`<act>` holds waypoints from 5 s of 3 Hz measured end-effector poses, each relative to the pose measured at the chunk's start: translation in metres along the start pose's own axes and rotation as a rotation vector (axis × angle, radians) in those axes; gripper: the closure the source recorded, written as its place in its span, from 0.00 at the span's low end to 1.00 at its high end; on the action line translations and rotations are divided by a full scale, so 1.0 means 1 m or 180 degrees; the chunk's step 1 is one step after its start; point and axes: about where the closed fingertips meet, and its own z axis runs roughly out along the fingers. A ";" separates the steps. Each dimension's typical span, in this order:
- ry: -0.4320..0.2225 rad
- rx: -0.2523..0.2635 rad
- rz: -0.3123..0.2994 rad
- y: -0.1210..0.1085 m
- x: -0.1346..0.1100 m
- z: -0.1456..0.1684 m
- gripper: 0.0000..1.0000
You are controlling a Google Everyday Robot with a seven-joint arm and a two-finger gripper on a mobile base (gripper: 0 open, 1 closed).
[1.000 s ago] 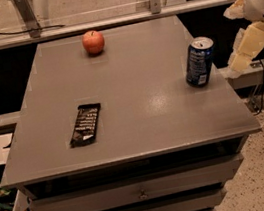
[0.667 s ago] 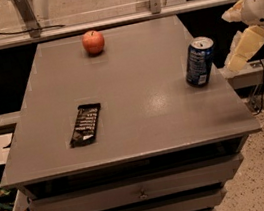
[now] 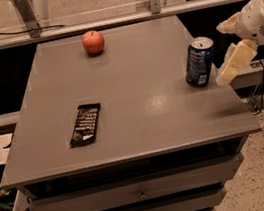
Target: Pick pepsi can
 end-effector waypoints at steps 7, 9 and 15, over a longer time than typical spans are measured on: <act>-0.0799 -0.0581 0.0651 -0.007 0.020 0.044 0.67; -0.0763 -0.0716 0.0600 0.003 0.021 0.044 0.21; -0.1408 -0.0834 0.0507 0.007 -0.016 0.061 0.00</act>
Offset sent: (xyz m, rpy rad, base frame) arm 0.0537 -0.0085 -0.0301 0.3959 0.0353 -0.0745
